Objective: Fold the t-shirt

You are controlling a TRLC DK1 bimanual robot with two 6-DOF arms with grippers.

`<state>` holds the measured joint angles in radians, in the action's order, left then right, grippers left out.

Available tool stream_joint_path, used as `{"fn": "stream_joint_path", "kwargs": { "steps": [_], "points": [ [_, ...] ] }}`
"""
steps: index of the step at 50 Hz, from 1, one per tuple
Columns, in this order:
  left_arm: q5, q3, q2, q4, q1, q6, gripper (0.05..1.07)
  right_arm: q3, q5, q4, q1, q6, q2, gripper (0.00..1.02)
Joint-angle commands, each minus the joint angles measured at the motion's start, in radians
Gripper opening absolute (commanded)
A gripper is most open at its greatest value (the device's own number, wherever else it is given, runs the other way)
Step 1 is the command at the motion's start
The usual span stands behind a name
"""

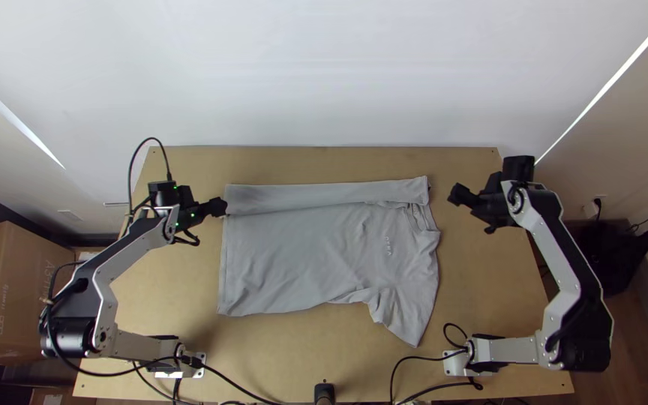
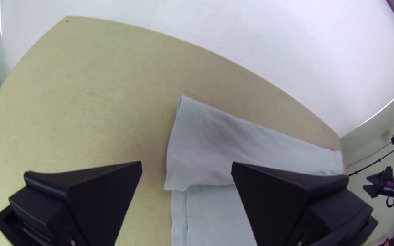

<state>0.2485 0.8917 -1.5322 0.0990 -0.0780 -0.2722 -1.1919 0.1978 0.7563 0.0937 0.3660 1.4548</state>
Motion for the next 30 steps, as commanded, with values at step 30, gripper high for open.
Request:
{"fn": "stream_joint_path", "kwargs": {
  "steps": [30],
  "points": [
    [0.097, -0.004, 0.330, 0.245, -0.075, 0.060, 1.00, 0.331, 0.094, 0.321, 0.021, -0.305, -0.146, 0.86]
  ]
}}
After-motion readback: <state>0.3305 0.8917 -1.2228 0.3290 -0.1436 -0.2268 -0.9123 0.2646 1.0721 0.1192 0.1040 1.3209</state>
